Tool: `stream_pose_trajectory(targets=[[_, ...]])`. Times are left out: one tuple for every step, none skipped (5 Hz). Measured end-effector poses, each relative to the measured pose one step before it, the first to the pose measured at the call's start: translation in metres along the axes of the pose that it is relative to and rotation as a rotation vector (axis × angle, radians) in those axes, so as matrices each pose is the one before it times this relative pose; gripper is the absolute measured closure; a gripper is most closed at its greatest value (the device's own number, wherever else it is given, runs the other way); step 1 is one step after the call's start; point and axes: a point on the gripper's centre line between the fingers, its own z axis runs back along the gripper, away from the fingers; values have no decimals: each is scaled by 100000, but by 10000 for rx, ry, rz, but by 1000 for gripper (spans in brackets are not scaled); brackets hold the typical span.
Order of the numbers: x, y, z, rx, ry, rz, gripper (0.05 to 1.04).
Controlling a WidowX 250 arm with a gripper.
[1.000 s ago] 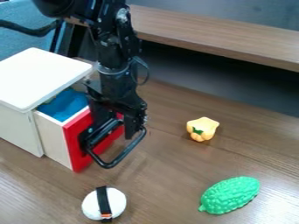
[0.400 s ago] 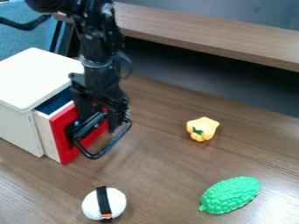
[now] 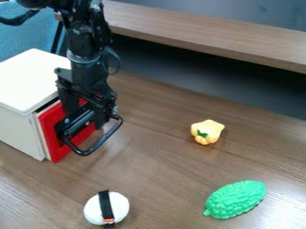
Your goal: Close the drawer
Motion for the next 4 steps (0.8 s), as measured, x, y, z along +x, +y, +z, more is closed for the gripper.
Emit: stream_pose_trajectory(targets=[[-184, 695, -131, 179, 73, 107, 85], [-256, 368, -398, 275, 246, -43, 85], [11, -167, -89, -94, 12, -8, 84], [422, -2231, 314, -745, -161, -252, 85]])
